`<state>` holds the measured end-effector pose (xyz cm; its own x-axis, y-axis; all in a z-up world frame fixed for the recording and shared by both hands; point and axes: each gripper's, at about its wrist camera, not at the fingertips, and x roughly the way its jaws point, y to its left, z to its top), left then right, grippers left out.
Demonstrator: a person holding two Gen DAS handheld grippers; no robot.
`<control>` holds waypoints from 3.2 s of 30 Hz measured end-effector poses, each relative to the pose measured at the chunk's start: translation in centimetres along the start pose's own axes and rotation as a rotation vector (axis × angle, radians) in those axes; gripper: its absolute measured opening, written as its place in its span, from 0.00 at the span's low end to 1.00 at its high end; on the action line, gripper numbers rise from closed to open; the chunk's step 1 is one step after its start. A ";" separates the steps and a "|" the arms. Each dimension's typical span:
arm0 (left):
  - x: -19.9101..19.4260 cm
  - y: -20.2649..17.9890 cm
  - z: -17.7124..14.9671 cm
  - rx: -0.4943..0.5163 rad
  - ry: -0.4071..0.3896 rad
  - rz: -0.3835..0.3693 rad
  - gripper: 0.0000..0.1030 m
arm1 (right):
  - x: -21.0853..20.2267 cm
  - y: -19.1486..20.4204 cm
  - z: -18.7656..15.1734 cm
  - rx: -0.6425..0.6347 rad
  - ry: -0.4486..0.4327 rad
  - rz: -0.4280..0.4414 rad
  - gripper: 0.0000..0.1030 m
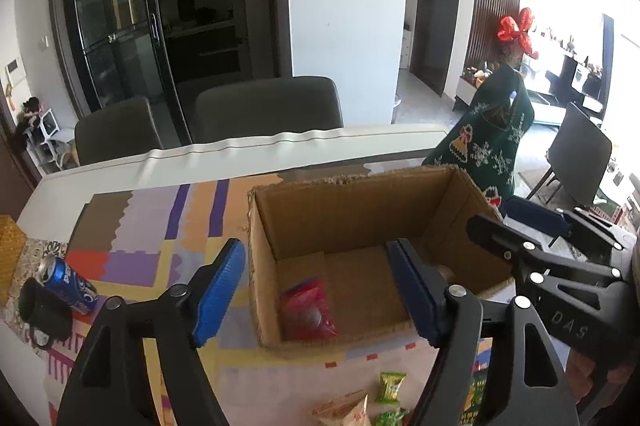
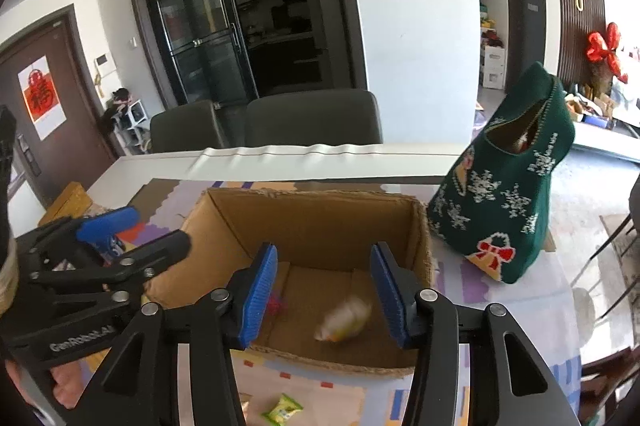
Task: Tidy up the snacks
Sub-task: 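Carry both bags over the cardboard box and open both tools to drop them, then move both tools back from the box toward the snack pile, then grasp the green lollipop with the left tool while the right tool grasps the red chocolate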
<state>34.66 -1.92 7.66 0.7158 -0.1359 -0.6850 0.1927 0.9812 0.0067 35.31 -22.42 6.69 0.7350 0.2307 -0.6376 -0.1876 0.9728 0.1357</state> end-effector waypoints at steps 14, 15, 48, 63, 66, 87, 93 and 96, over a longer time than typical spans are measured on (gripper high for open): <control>-6.1 -1.8 -4.9 0.053 -0.057 -0.008 0.79 | -5.6 0.6 -4.0 -0.023 -0.025 0.002 0.56; -6.5 -1.9 -5.3 0.053 -0.058 -0.014 0.79 | -5.9 0.6 -4.4 -0.022 -0.024 0.004 0.56; -5.0 -4.3 -19.3 0.046 0.150 -0.131 0.66 | -7.2 1.8 -18.7 -0.137 0.188 0.033 0.56; 0.1 -4.0 -20.9 -0.032 0.292 -0.270 0.35 | -3.2 1.9 -20.4 -0.158 0.274 0.137 0.39; 0.7 -3.9 -21.0 -0.050 0.309 -0.279 0.33 | -2.4 2.0 -20.6 -0.158 0.295 0.148 0.34; 3.0 -3.8 -21.9 -0.087 0.389 -0.282 0.25 | 1.1 2.4 -21.2 -0.150 0.375 0.201 0.24; 1.9 -4.1 -21.6 -0.071 0.355 -0.259 0.25 | 0.4 2.6 -21.3 -0.152 0.356 0.182 0.22; 1.1 -4.2 -21.3 -0.058 0.328 -0.241 0.25 | -0.2 2.3 -21.3 -0.140 0.345 0.176 0.22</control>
<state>20.40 -3.24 -8.63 0.4006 -0.3211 -0.8582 0.2837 0.9340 -0.2171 20.90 -20.62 -9.02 0.4264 0.3496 -0.8343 -0.3951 0.9017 0.1759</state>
